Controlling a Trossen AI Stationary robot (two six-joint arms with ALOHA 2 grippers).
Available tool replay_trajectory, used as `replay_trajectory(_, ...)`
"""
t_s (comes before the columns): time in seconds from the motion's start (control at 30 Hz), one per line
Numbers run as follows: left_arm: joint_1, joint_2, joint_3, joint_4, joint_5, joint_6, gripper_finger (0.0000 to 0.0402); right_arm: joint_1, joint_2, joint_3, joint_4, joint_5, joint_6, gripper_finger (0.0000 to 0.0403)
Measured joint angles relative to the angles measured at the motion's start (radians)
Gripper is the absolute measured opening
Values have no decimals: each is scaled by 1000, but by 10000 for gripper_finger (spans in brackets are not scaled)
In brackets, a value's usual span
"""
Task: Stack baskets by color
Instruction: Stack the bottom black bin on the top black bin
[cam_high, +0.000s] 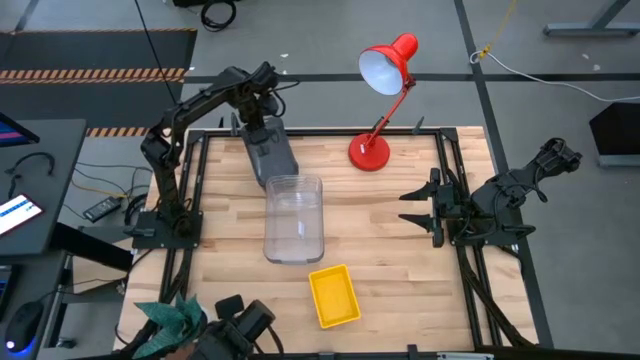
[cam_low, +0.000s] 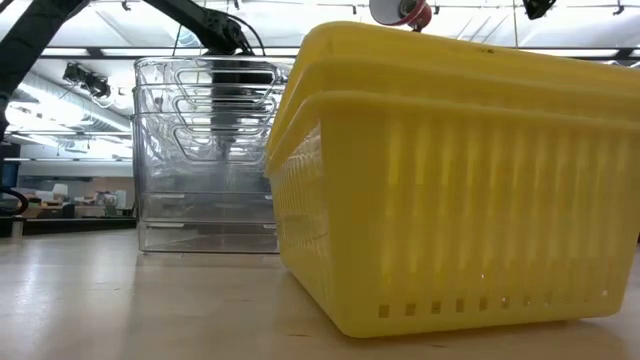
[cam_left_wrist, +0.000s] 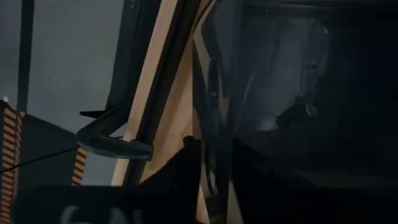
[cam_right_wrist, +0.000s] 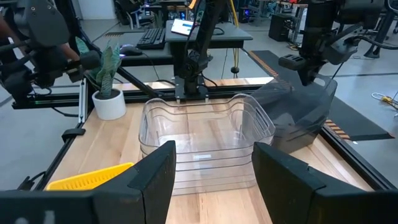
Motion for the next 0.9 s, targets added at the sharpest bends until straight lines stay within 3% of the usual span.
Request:
replay_trajectory(0.2,-6,-1,28,-4,-58,-30,156,0,0,0,0,0,-1,216)
replay_trajectory(0.3,-6,-2,59,-20,-61,-44,164,0,0,0,0,0,-2,216)
replay_trajectory(0.63,-29,38,67,-20,-77,-76,115,1,0,0,0,-1,1,216)
replay_trajectory(0.8,-25,80,67,-40,-50,-51,29,1,0,0,0,-10,2,216)
replay_trajectory(0.9,-9,93,67,-47,-3,-50,11,1,0,0,1,-10,5,216)
